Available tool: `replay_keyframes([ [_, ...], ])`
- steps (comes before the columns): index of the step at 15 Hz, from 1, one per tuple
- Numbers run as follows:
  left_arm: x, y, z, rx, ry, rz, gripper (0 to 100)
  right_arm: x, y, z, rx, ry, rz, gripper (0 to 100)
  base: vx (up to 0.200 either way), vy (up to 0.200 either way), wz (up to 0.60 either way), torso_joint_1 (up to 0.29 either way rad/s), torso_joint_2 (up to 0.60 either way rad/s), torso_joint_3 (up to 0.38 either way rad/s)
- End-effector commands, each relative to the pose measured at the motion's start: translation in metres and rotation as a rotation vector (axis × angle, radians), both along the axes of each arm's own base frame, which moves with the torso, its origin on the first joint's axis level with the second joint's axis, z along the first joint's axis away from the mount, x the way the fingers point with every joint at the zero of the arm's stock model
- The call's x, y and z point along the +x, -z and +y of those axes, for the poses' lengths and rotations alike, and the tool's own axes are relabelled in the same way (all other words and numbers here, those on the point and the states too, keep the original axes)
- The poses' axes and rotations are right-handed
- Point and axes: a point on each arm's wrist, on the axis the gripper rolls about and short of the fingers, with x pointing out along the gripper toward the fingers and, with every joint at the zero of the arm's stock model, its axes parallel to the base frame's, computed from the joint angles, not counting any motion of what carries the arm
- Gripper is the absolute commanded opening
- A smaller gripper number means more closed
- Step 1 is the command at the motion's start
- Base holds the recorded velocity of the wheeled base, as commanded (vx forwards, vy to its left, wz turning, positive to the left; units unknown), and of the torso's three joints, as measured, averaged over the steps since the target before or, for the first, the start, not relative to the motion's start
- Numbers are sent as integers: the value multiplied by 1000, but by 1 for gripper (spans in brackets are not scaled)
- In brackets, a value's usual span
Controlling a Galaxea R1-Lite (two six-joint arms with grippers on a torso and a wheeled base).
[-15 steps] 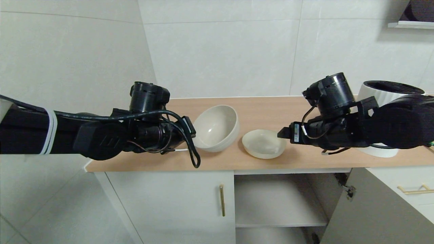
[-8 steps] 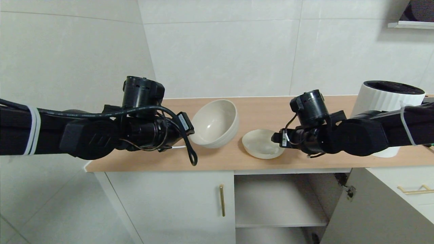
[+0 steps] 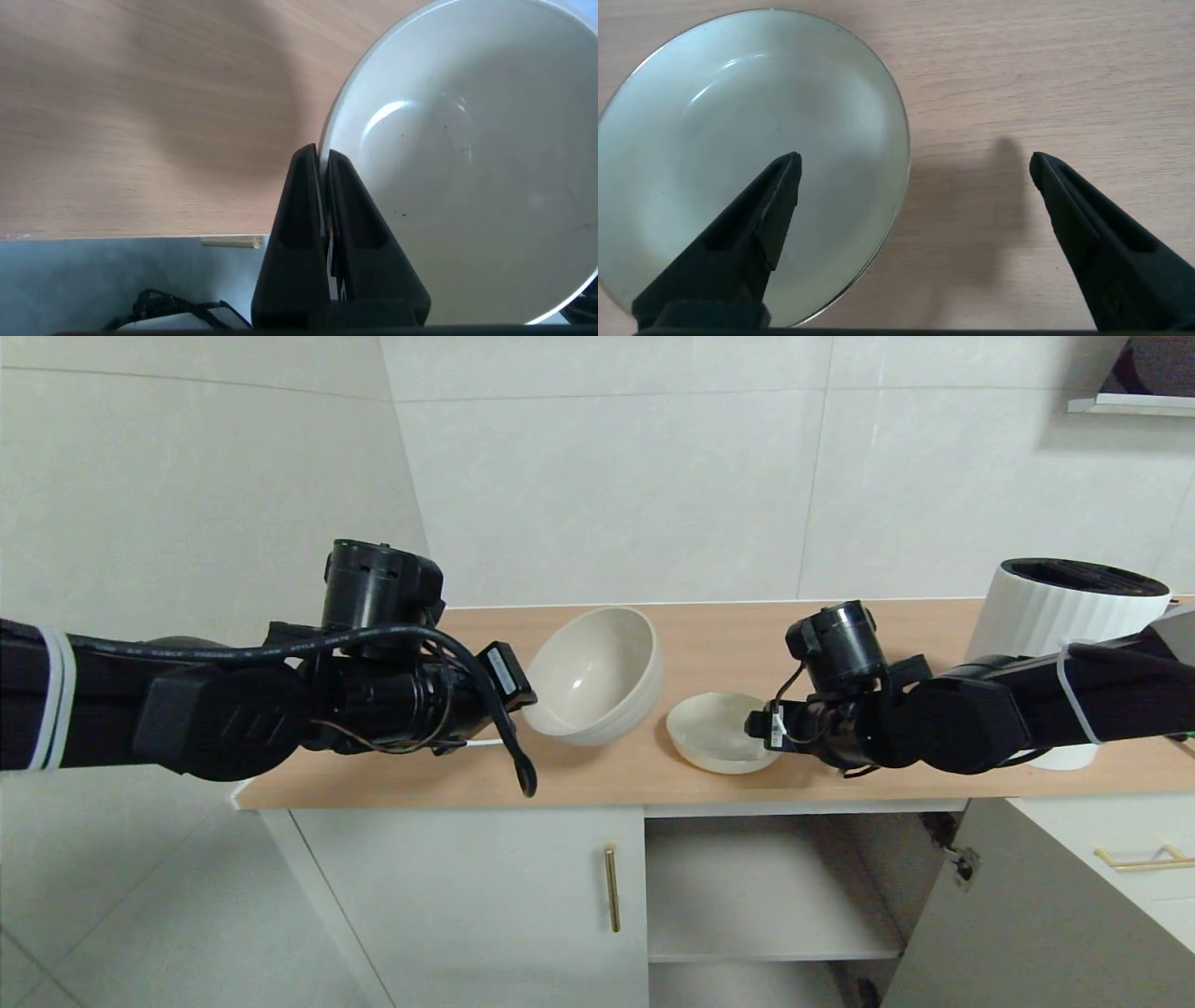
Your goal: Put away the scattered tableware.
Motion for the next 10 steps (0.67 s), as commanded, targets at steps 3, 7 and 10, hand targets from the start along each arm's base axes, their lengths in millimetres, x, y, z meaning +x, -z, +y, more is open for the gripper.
replay_keyframes([
  [3, -4, -5, -1, -7, 6, -12, 0, 1, 0, 0, 3, 0, -6, 0, 0, 0, 0, 0, 0, 0],
  [7, -4, -5, -1, -6, 6, -10, 0, 1, 0, 0, 3, -1, -4, 0, 0, 0, 0, 0, 0, 0],
  [10, -4, -5, -1, -6, 4, -11, 0, 0, -2, -1, 5, -2, -7, 0, 0, 0, 0, 0, 0, 0],
])
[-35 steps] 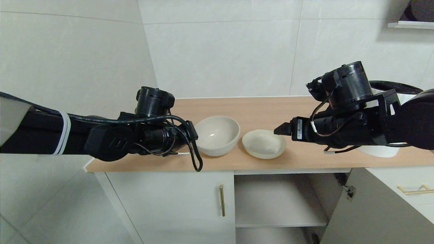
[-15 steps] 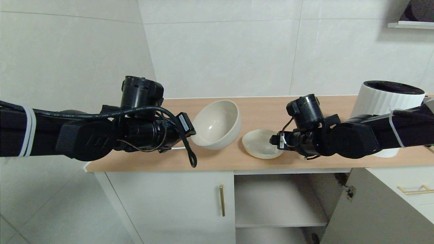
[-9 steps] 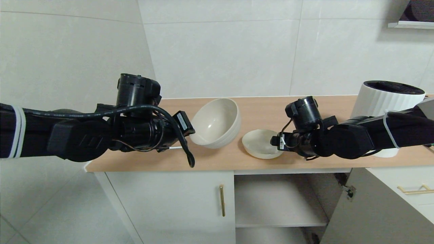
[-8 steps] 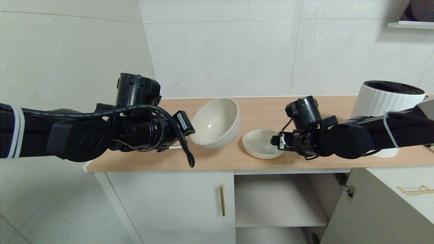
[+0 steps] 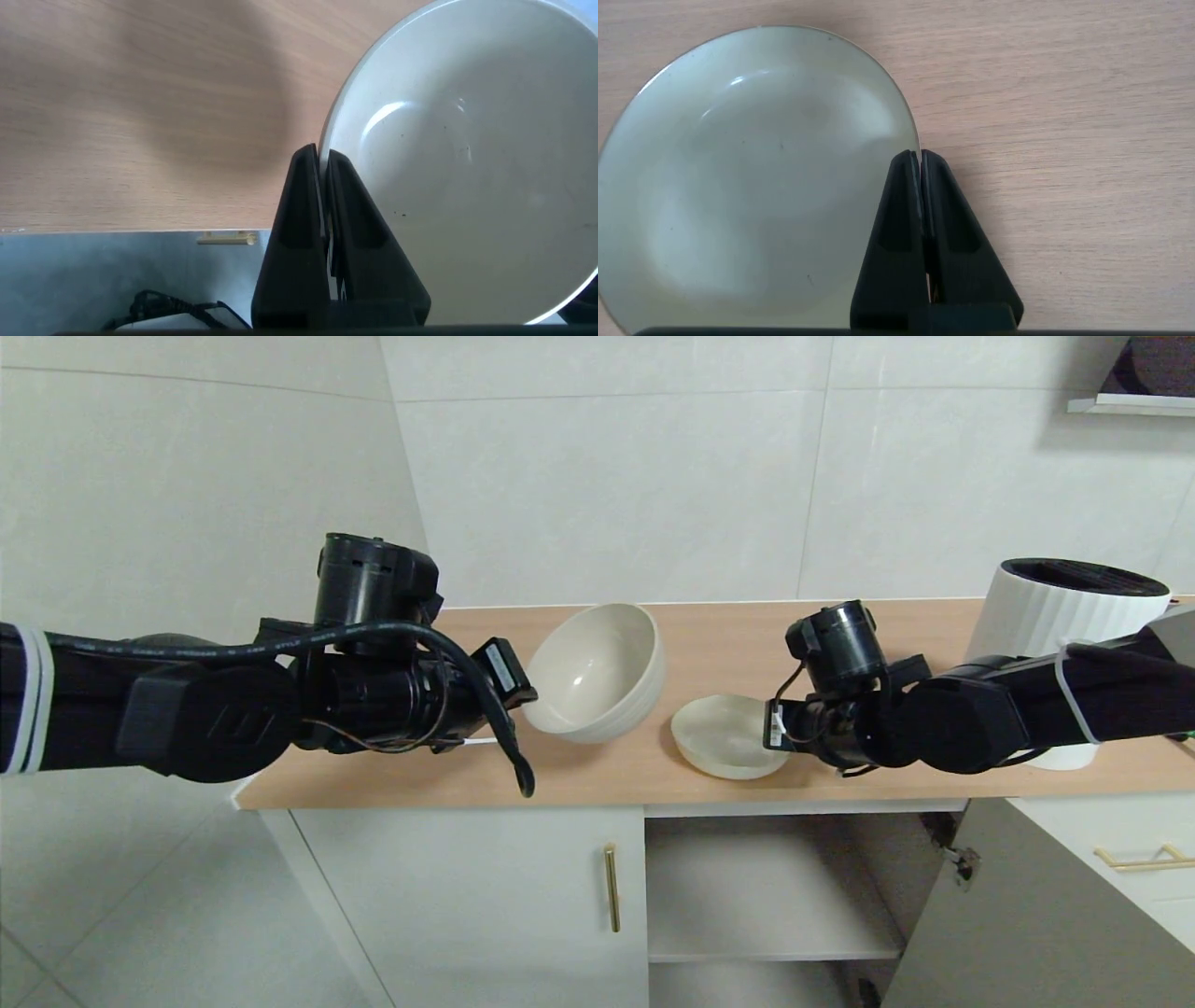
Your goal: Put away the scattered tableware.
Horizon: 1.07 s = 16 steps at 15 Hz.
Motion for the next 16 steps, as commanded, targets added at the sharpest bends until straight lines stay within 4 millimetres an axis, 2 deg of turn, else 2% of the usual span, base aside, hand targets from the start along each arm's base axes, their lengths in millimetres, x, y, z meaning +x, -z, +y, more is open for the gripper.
replay_keyframes([
  [1, 0, 0, 0, -1, 0, -1, 0, -1, -2, 0, 1, 0, -3, 0, 0, 0, 0, 0, 0, 0],
  [4, -1, 0, 0, 0, -1, 1, 0, -2, -4, -1, 4, -1, -6, 0, 0, 0, 0, 0, 0, 0],
  [7, -21, 1, 13, 2, -15, 22, 0, -33, -39, -17, 85, -89, -20, 0, 0, 0, 0, 0, 0, 0],
  [9, -31, -7, 18, -4, -15, -1, 0, -67, -58, -34, 120, -148, 8, 0, 0, 0, 0, 0, 0, 0],
  [10, -34, -7, 19, -4, -15, 1, 0, -75, -63, -39, 129, -161, 11, 0, 0, 0, 0, 0, 0, 0],
  [11, -43, -5, 22, 18, -3, -7, 0, -93, -73, -47, 159, -206, 13, 0, 0, 0, 0, 0, 0, 0],
  [16, -100, 2, 45, 134, 68, -45, 0, -134, -66, -70, 137, -232, 96, 0, 0, 0, 0, 0, 0, 0],
])
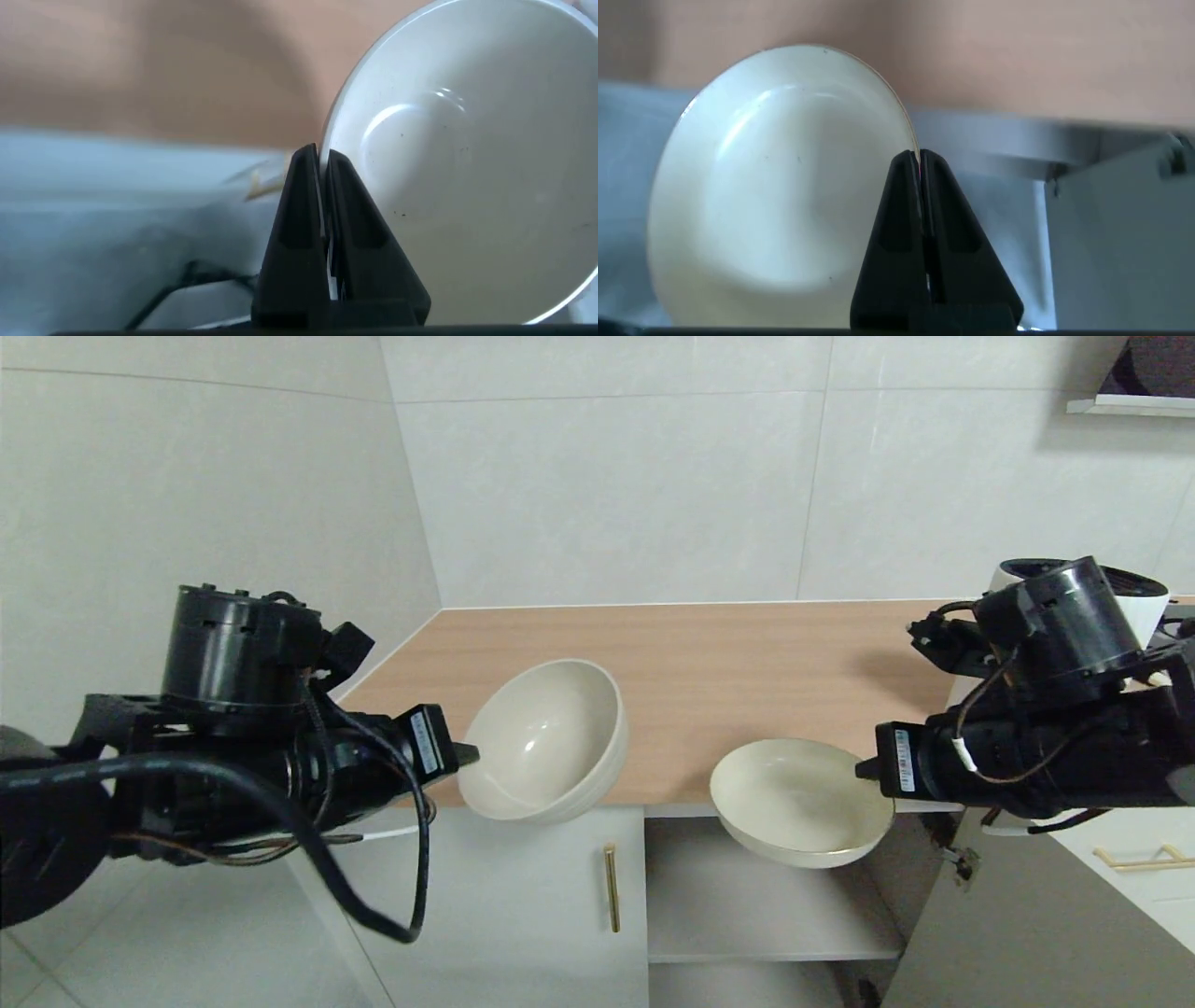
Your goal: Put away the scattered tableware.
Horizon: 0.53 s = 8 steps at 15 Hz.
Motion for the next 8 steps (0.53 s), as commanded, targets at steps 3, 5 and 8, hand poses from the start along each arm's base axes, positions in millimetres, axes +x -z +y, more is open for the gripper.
replay_keyframes([
  [3, -42, 2, 14, 1, 43, -15, 0, -44, 2, -24, 31, -36, 2, 0, 0, 0, 0, 0, 0, 0],
  [5, -42, 8, 13, 8, 46, 7, 0, -54, 9, -29, 29, -45, 18, 0, 0, 0, 0, 0, 0, 0],
  [8, -39, 17, 9, 23, 58, 44, 0, -51, 27, -27, -30, -70, 59, 0, 0, 0, 0, 0, 0, 0],
])
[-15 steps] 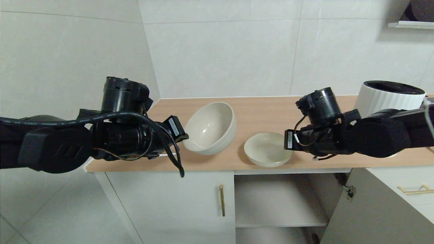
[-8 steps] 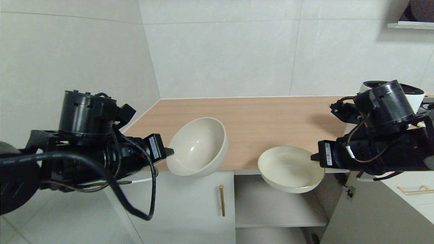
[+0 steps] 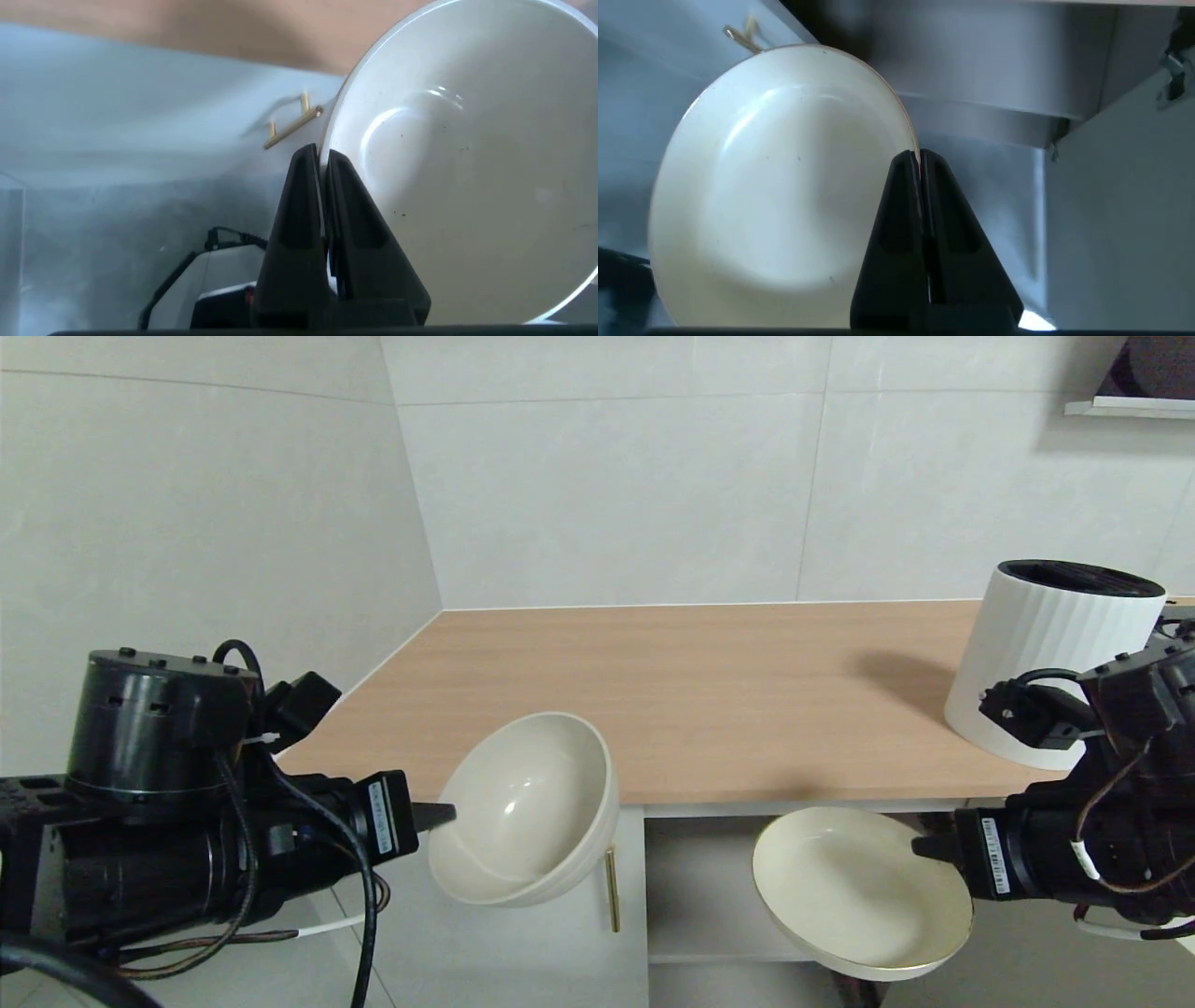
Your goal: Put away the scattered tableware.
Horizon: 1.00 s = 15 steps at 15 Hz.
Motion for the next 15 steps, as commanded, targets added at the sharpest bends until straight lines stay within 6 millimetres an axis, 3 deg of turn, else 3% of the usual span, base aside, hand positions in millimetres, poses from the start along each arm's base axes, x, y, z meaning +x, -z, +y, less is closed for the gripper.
replay_keyframes([
  [1, 2, 4, -2, 8, 2, 18, 0, 1, 8, 1, -14, -3, 18, 0, 0, 0, 0, 0, 0, 0],
  [4, 9, 14, -5, 15, 15, 59, 0, 2, 8, 1, -10, -3, 11, 0, -200, 0, 0, 4, 2, -2],
  [15, 9, 14, -6, 16, 19, 58, 0, 8, 15, 2, -25, 9, 35, 0, 0, 0, 0, 0, 0, 0],
])
